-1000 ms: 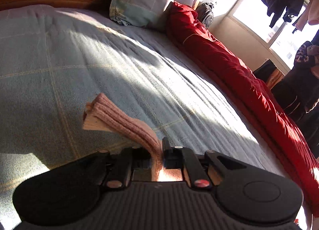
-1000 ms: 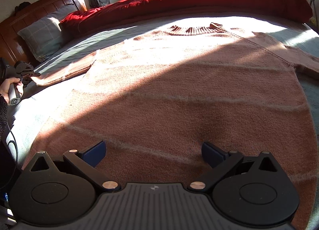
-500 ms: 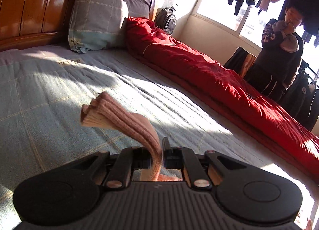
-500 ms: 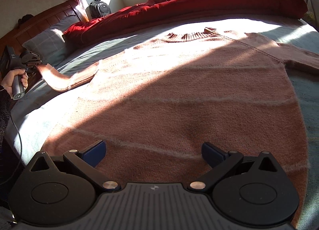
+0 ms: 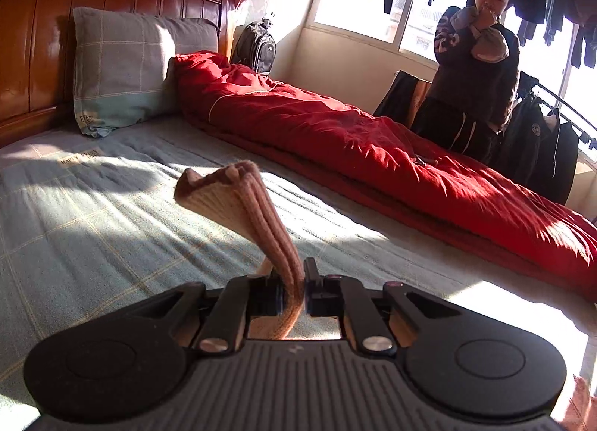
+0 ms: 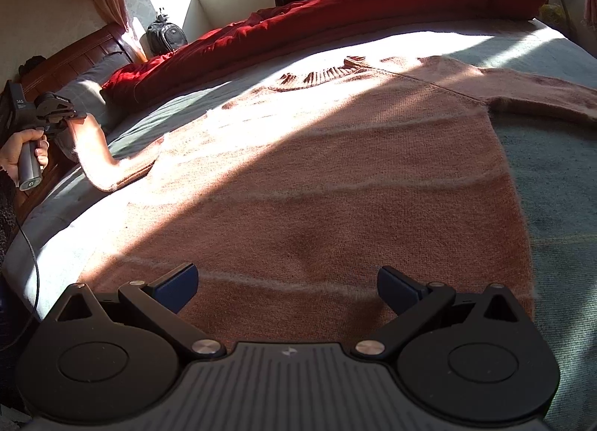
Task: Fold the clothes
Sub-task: 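Lift the gripped sleeve cuff up off the bed with the left tool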
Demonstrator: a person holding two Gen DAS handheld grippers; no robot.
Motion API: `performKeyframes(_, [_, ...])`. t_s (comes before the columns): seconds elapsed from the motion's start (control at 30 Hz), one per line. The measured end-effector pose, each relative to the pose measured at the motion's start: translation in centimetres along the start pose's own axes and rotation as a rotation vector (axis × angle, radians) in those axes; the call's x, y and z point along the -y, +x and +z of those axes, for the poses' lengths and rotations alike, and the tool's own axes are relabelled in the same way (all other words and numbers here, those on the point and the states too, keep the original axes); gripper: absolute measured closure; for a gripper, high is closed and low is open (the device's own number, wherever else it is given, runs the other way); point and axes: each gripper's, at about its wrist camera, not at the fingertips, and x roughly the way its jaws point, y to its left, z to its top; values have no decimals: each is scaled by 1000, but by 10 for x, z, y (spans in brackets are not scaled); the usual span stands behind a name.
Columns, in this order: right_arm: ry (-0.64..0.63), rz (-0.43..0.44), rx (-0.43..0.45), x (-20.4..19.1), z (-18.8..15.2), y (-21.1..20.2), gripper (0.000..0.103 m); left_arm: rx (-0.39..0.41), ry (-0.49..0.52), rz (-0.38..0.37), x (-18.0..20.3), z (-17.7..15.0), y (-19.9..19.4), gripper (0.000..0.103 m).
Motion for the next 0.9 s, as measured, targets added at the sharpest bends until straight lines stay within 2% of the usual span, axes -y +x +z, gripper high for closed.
performKeyframes(0.33, [37,4,25,22,-4,-11,0,0,60,-44,57,2,-5,96])
performKeyframes(0.63, [57,35,32,41,-8,-14,0,-11,61,-93,98,6,-9,96])
performKeyframes(0.9, [13,62,32,48,-9,-17,0,-16,114,-126,149,6,-9,96])
